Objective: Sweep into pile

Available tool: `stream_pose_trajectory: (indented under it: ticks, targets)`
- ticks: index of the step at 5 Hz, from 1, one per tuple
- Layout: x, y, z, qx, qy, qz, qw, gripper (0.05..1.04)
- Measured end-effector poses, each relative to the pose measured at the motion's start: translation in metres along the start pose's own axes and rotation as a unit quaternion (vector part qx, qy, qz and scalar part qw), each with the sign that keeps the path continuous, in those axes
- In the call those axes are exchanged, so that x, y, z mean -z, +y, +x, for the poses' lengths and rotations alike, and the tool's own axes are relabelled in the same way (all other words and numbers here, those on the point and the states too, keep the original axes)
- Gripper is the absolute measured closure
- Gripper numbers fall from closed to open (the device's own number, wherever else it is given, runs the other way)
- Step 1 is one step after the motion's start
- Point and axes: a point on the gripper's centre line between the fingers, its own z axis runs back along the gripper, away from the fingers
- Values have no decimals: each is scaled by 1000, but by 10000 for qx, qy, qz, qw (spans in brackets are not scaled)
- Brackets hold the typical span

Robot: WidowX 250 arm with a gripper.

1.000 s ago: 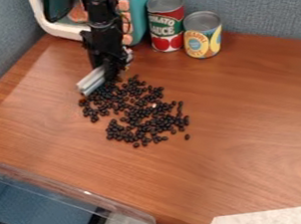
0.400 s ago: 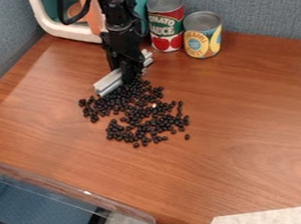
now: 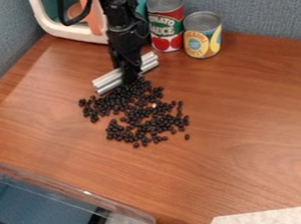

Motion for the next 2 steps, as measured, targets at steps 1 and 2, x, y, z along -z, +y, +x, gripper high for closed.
stream_pose_trajectory:
  ticks: [1, 2]
  targets:
    - [-1, -1, 1, 477, -39, 68, 9988, 703]
    - [-10, -66, -6, 831, 90, 42, 9965, 703]
